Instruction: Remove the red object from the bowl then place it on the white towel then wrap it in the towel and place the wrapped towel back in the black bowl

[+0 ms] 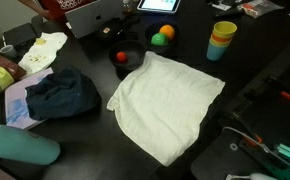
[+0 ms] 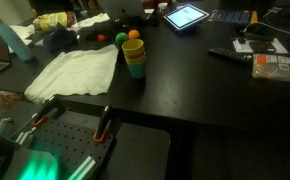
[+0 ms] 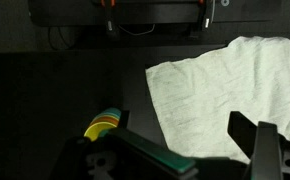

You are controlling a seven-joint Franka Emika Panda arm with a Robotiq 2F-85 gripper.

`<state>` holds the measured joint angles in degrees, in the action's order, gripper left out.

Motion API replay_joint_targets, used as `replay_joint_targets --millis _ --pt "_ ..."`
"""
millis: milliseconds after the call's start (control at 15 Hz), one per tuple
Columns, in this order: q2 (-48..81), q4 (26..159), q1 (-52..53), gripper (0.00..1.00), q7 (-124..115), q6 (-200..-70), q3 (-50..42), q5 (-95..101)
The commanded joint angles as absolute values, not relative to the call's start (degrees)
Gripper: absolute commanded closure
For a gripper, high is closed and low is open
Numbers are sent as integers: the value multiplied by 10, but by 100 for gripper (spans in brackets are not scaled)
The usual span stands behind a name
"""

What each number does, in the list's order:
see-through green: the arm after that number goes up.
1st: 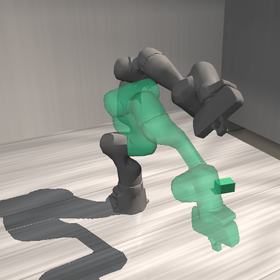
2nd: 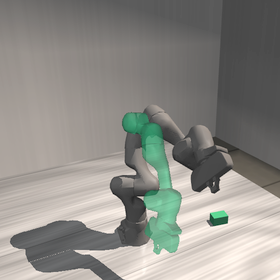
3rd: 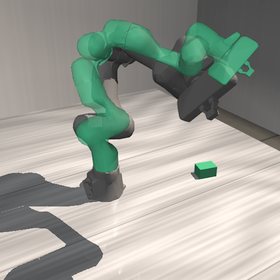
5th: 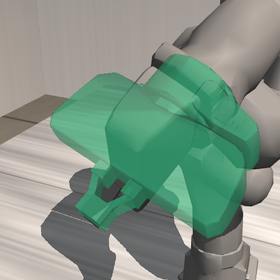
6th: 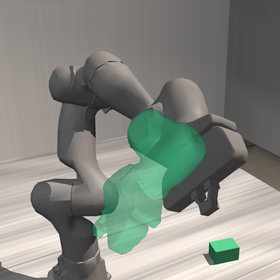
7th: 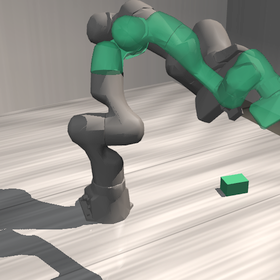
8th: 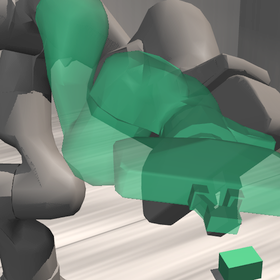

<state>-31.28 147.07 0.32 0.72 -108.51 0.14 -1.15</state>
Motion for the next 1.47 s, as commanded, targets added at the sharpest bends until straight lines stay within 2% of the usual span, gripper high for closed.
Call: replay_joint_targets --millis 0,933,1200,1400 --pt "-312 1469 4 0 7 -1084 1 -11" --pt "-298 1494 32 0 14 -1058 11 -50" --pt "-275 1527 78 0 24 -1092 37 -107" --pt "-257 1556 111 0 30 -1175 59 -158"
